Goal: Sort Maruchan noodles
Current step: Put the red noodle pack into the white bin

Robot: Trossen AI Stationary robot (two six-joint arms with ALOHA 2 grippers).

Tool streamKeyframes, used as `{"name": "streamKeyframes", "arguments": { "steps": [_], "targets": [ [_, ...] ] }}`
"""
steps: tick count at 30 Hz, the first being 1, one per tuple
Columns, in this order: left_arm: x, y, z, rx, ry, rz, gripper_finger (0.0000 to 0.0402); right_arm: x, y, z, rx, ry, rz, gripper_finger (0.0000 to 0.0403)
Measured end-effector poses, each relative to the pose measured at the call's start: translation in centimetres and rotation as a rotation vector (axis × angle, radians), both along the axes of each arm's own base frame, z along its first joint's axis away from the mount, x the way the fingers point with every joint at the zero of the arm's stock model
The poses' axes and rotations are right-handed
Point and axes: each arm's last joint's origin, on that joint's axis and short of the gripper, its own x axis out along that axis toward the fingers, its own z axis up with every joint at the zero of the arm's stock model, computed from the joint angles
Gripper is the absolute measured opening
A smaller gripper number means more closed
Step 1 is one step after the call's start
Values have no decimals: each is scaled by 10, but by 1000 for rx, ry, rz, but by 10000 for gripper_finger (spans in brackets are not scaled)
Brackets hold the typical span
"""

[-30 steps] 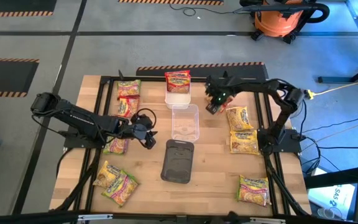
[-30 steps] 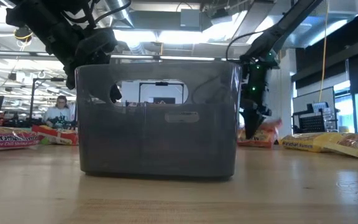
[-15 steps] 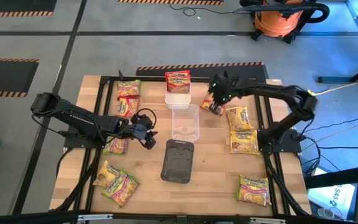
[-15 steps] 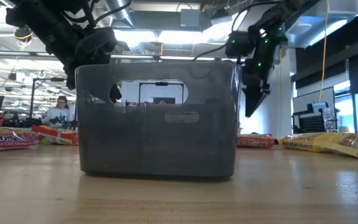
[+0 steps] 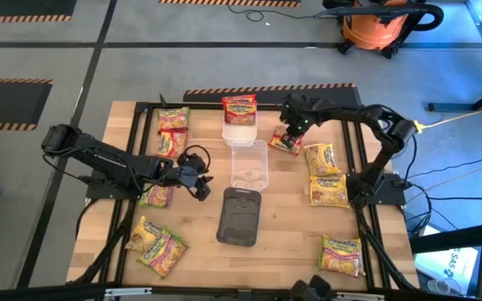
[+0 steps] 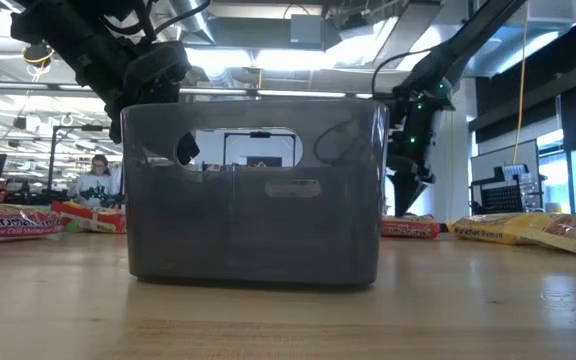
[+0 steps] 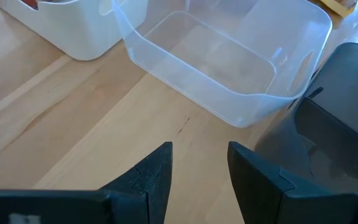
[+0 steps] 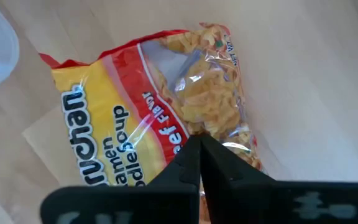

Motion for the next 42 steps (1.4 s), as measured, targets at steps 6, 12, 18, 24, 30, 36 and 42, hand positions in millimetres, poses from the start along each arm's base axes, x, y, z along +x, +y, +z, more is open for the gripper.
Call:
{"name": "streamKeyframes", "arguments": {
  "steps": [6,12,18,24,30,36,42],
  "targets": [
    [0,-7,1,-5,-15,-22,149,10,18,0,-8,45,33,1],
    [-1,-20,2,-16,-39,-70,149,21,52,1,33,112,84,1],
    [-2,-34,5,-25,-71,-128,149,32,88,0,73,167,137,1],
    [-6,-47,5,-51,-82,-170,149,41,128,-1,66,219,185,1],
    [-9,-62,8,-54,-133,-190,149,48,173,-1,70,236,253,1],
    [-1,-79,4,-62,-200,-230,149,47,218,-2,71,258,293,1],
    [13,-105,-6,-70,-204,-287,149,42,262,-2,74,254,317,1]
  ]
}}
